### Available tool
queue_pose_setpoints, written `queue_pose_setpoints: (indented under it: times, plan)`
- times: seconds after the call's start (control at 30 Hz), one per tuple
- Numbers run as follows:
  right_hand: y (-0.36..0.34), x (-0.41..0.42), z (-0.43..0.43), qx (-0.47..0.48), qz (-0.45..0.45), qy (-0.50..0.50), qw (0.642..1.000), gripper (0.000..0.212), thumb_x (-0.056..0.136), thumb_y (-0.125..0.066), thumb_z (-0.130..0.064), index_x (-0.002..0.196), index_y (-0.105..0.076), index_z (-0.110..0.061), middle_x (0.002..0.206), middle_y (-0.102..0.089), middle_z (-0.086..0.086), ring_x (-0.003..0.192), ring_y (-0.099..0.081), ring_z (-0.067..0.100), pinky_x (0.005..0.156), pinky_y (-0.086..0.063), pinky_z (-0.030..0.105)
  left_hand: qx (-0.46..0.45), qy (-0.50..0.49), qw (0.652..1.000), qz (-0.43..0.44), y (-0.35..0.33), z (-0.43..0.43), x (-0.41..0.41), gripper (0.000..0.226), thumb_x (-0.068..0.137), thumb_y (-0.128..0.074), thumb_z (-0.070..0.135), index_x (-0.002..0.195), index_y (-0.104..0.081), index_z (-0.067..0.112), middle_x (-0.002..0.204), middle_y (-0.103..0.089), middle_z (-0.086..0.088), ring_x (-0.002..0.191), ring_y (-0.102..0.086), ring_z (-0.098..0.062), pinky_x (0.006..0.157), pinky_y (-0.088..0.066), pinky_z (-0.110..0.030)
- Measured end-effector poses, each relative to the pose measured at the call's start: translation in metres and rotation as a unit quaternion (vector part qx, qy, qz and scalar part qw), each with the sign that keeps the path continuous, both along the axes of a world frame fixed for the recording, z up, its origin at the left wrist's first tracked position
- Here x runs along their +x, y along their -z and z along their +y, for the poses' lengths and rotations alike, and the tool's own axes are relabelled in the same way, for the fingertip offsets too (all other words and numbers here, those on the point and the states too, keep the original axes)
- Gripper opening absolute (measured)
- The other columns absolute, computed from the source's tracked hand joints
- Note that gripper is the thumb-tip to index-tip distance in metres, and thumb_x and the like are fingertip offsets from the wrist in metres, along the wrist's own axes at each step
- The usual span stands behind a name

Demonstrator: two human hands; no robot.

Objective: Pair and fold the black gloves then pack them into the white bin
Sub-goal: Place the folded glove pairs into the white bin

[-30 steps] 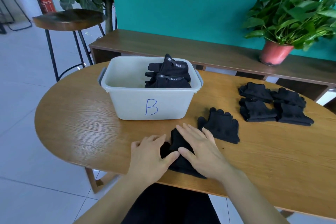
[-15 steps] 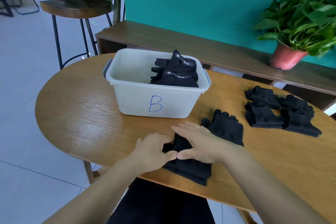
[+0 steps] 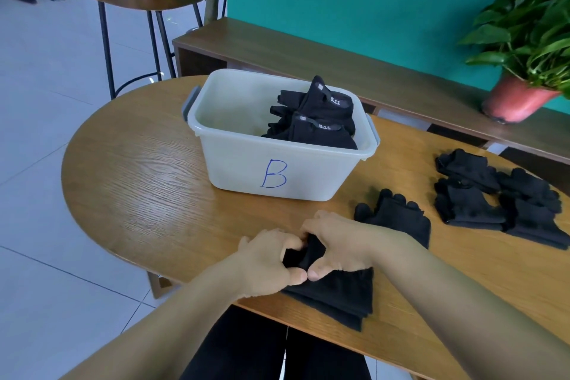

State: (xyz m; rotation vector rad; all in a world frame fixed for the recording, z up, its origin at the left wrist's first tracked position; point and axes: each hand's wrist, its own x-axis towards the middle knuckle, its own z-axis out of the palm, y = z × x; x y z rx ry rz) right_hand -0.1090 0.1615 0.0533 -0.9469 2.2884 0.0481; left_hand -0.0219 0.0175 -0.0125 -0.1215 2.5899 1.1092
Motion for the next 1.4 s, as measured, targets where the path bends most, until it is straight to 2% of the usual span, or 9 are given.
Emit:
queue_pose_setpoints:
  times: [0.07, 0.23, 0.33, 0.47, 0.63, 0.83, 1.13, 1.3, 1.4]
  plan:
    - [0.0, -0.001, -0.002, -0.003, -0.006, -0.001, 1.0, 0.051, 0.079, -0.077, -0.036, 0.12, -0.053, -0.018, 0.111, -0.048, 0.002, 0.101, -0.053, 0.025, 0.087, -0.051, 0.043, -0.002, -0.009, 1.0, 0.011, 0.001, 0.001, 0.001, 0.041, 0.086, -0.066, 0.045, 0.124, -0.057, 0.033, 0.119, -0.051, 0.018, 0.124, -0.042, -0.015, 0.109, -0.025, -0.036]
    - [-0.004, -0.002, -0.01, 0.005, -0.034, 0.0, 0.999, 0.042, 0.078, -0.079, -0.03, 0.112, -0.057, -0.018, 0.101, -0.056, 0.0, 0.095, -0.057, 0.023, 0.078, -0.051, 0.035, -0.001, -0.021, 0.999, 0.041, 0.001, 0.006, 0.004, 0.045, 0.089, -0.066, 0.041, 0.131, -0.056, 0.029, 0.131, -0.054, 0.018, 0.125, -0.042, -0.007, 0.107, -0.017, -0.03]
    - [-0.007, -0.004, -0.016, 0.022, -0.053, -0.001, 0.998, 0.034, 0.076, -0.08, -0.028, 0.101, -0.057, -0.022, 0.099, -0.06, -0.001, 0.095, -0.059, 0.022, 0.083, -0.052, 0.037, 0.01, -0.04, 0.998, 0.04, 0.001, 0.007, 0.007, 0.045, 0.087, -0.067, 0.043, 0.129, -0.054, 0.034, 0.124, -0.057, 0.018, 0.121, -0.044, -0.01, 0.1, -0.025, -0.027]
    - [-0.014, -0.007, -0.025, 0.055, -0.061, -0.011, 0.997, 0.041, 0.076, -0.081, -0.027, 0.11, -0.062, -0.015, 0.107, -0.065, 0.004, 0.1, -0.061, 0.025, 0.087, -0.05, 0.037, 0.034, -0.07, 0.996, 0.05, 0.001, 0.008, 0.01, 0.047, 0.082, -0.071, 0.043, 0.123, -0.048, 0.04, 0.119, -0.056, 0.02, 0.116, -0.046, -0.009, 0.102, -0.036, -0.028]
    - [-0.017, -0.01, -0.033, 0.079, -0.092, -0.016, 0.993, 0.031, 0.076, -0.081, -0.022, 0.101, -0.064, -0.019, 0.091, -0.063, -0.006, 0.091, -0.059, 0.018, 0.082, -0.047, 0.031, 0.056, -0.086, 0.993, 0.051, 0.002, 0.009, 0.011, 0.047, 0.078, -0.076, 0.042, 0.112, -0.043, 0.043, 0.112, -0.057, 0.02, 0.113, -0.05, -0.01, 0.102, -0.043, -0.034]
    - [-0.016, -0.01, -0.031, 0.065, -0.1, -0.006, 0.993, 0.028, 0.075, -0.081, -0.019, 0.098, -0.066, -0.014, 0.083, -0.059, -0.006, 0.081, -0.055, 0.015, 0.071, -0.043, 0.026, 0.053, -0.086, 0.993, 0.066, -0.001, 0.009, 0.014, 0.045, 0.079, -0.075, 0.04, 0.114, -0.047, 0.037, 0.104, -0.052, 0.023, 0.11, -0.051, -0.005, 0.103, -0.04, -0.033]
    - [-0.016, -0.008, -0.006, -0.02, -0.098, 0.043, 0.994, 0.027, 0.071, -0.082, -0.023, 0.09, -0.066, -0.014, 0.08, -0.059, -0.002, 0.076, -0.055, 0.017, 0.072, -0.045, 0.034, 0.047, -0.098, 0.992, 0.062, -0.008, 0.01, 0.017, 0.051, 0.078, -0.074, 0.048, 0.121, -0.049, 0.036, 0.104, -0.055, 0.023, 0.107, -0.054, -0.005, 0.102, -0.042, -0.035]
    - [-0.029, -0.006, 0.009, -0.054, -0.108, 0.076, 0.99, 0.025, 0.073, -0.083, -0.02, 0.093, -0.068, -0.021, 0.093, -0.071, 0.003, 0.089, -0.068, 0.023, 0.084, -0.056, 0.043, 0.071, -0.111, 0.987, 0.088, -0.019, 0.011, 0.02, 0.065, 0.073, -0.079, 0.05, 0.128, -0.047, 0.037, 0.108, -0.059, 0.024, 0.102, -0.055, 0.007, 0.106, -0.039, -0.037]
    - [-0.041, -0.006, 0.02, -0.071, -0.104, 0.091, 0.988, 0.023, 0.073, -0.083, -0.02, 0.09, -0.068, -0.025, 0.093, -0.072, 0.002, 0.089, -0.069, 0.023, 0.085, -0.057, 0.043, 0.102, -0.124, 0.981, 0.113, -0.029, 0.012, 0.018, 0.065, 0.066, -0.082, 0.053, 0.119, -0.046, 0.046, 0.103, -0.06, 0.026, 0.102, -0.053, 0.013, 0.108, -0.038, -0.038]
